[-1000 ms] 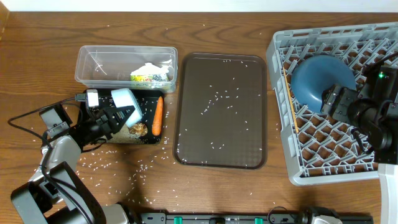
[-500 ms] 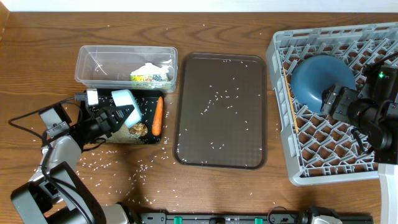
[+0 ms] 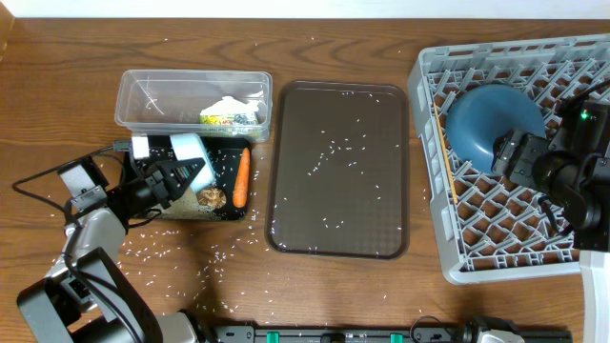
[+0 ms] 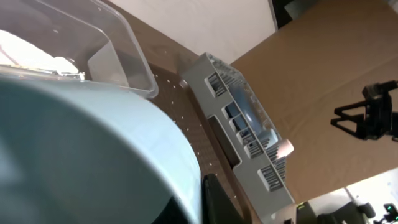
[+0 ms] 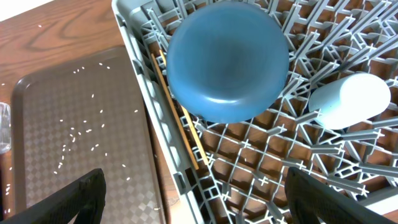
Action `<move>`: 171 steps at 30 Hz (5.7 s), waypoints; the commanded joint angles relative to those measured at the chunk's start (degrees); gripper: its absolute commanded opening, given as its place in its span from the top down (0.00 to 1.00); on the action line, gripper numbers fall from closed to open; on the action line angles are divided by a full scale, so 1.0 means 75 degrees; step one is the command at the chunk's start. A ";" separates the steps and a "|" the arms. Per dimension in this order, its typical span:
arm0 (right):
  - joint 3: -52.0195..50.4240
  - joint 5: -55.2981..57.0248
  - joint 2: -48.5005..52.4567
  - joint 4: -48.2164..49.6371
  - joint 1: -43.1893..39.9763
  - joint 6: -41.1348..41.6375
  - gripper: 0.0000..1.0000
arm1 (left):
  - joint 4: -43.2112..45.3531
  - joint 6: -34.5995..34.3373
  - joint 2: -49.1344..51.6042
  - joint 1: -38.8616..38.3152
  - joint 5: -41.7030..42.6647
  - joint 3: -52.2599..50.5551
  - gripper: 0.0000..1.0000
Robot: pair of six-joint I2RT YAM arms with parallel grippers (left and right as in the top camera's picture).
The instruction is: Sort waste into correct bins and load items into the dishwasher rack
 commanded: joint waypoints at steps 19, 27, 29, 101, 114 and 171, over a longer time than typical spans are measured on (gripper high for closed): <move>0.0023 -0.0093 0.0003 0.0175 -0.0064 0.0090 0.15 | 0.4383 -0.3873 -0.0172 -0.2075 -0.0737 0.0213 0.94; 0.0023 -0.0289 0.0003 0.0335 -0.0067 0.0224 0.15 | 0.7726 -0.6624 -0.0038 -0.4890 -0.4097 0.0833 0.94; 0.0023 -0.0289 0.0006 0.0335 -0.0067 0.0344 0.14 | 0.7737 -0.6618 0.0157 -0.5595 -0.4447 0.1247 0.94; 0.0023 -0.0568 0.0006 -0.0012 -0.0067 0.0446 0.14 | 0.8419 -0.9352 0.6816 -0.9250 -0.6315 0.7379 0.94; 0.0023 -0.0568 0.0006 -0.0015 -0.0067 0.0382 0.14 | 0.7970 -0.9337 0.6814 -0.9212 -0.6309 0.7376 0.44; 0.0026 -0.3570 -0.3331 0.0326 0.0079 -0.2095 0.01 | -0.9037 -0.2215 -0.3491 -0.6289 -1.2397 0.7376 0.02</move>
